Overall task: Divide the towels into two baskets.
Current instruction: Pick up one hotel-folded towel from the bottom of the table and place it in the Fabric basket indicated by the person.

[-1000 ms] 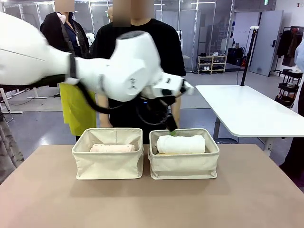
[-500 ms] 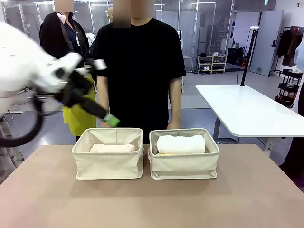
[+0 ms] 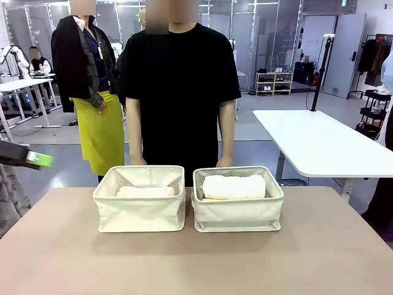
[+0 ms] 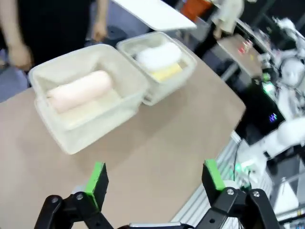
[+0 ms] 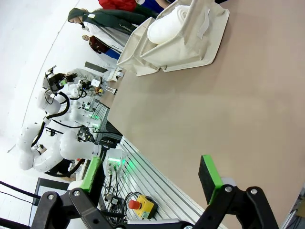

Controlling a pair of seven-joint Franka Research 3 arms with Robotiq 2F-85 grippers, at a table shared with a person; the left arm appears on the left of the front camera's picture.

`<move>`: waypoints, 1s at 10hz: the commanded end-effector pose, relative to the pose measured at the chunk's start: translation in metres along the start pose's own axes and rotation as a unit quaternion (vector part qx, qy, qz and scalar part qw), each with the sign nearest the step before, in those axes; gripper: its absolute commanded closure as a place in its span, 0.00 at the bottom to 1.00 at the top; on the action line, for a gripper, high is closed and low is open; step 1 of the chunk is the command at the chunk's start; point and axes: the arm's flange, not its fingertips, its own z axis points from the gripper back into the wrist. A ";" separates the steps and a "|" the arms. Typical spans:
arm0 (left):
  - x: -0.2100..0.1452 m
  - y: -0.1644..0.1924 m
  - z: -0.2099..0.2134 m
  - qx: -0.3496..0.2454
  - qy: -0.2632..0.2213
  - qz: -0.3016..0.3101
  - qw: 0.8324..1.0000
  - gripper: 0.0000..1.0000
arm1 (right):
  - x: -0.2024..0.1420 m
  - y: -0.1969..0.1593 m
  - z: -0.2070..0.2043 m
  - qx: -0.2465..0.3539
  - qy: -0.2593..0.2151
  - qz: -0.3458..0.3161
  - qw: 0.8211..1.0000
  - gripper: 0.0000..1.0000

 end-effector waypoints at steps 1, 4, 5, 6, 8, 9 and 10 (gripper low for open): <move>-0.068 -0.011 0.012 0.030 -0.043 0.043 0.998 0.00 | -0.002 0.002 0.000 0.004 -0.004 0.004 1.000 0.00; -0.108 0.000 0.055 0.082 -0.087 0.095 0.988 0.00 | -0.002 0.002 0.000 0.004 -0.004 0.004 1.000 0.00; -0.118 0.003 0.067 0.112 -0.074 0.132 0.982 0.00 | -0.002 0.002 0.000 0.004 -0.004 0.004 1.000 0.00; -0.123 0.004 0.077 0.132 -0.081 0.136 0.979 0.00 | -0.002 0.002 0.000 0.004 -0.004 0.004 1.000 0.00; -0.129 0.004 0.083 0.153 -0.053 0.146 0.976 0.00 | -0.002 0.002 0.000 0.004 -0.004 0.004 1.000 0.00; -0.129 0.008 0.083 0.169 -0.040 0.160 0.972 0.00 | -0.002 0.002 0.000 0.004 -0.004 0.004 1.000 0.00; -0.122 0.008 0.080 0.177 -0.038 0.130 0.975 0.00 | -0.002 0.002 0.000 0.004 -0.004 0.004 1.000 0.00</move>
